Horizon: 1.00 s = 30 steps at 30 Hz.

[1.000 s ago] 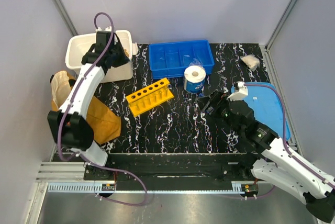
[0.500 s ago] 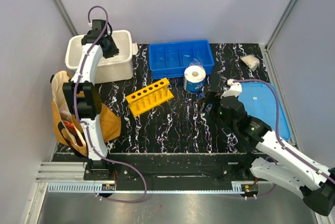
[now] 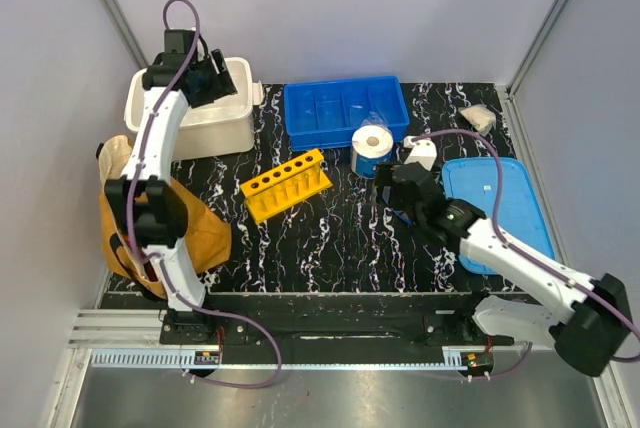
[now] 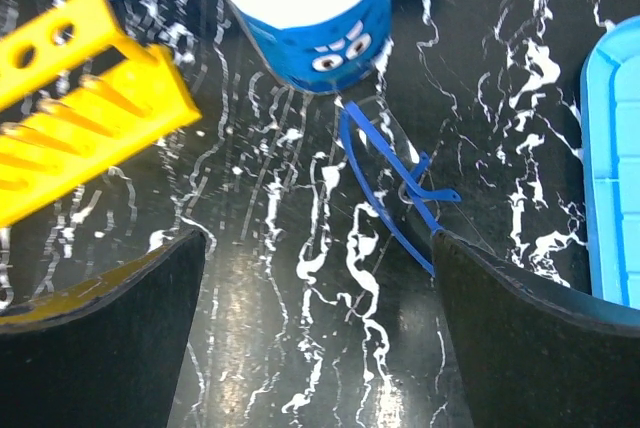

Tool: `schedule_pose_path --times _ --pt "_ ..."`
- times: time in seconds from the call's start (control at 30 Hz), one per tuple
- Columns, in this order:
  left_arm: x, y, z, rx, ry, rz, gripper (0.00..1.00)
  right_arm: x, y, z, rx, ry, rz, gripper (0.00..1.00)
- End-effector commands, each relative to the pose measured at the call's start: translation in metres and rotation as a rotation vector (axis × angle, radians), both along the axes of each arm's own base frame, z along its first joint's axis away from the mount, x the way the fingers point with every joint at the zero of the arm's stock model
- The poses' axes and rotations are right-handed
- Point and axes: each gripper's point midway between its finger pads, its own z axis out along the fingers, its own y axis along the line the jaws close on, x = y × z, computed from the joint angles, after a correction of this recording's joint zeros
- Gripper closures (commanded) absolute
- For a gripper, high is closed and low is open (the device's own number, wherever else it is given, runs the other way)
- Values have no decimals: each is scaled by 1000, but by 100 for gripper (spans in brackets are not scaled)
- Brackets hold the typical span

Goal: Organize the chemistry lab equipment

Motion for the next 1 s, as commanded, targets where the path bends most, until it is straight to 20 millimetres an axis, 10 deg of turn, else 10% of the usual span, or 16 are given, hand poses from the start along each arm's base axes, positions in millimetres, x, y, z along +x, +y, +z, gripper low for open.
schedule_pose_path --times 0.0,0.27,0.47,0.97 --pt "-51 -41 79 -24 -173 -167 30 12 2 -5 -1 48 28 0" --pt "-160 -101 52 -172 -168 -406 30 36 -7 -45 57 181 130 9" --pt "-217 -109 19 -215 -217 -468 30 43 -25 -70 46 285 118 17" --pt "-254 -136 11 -234 -314 -614 30 50 -49 -119 -148 439 79 33"
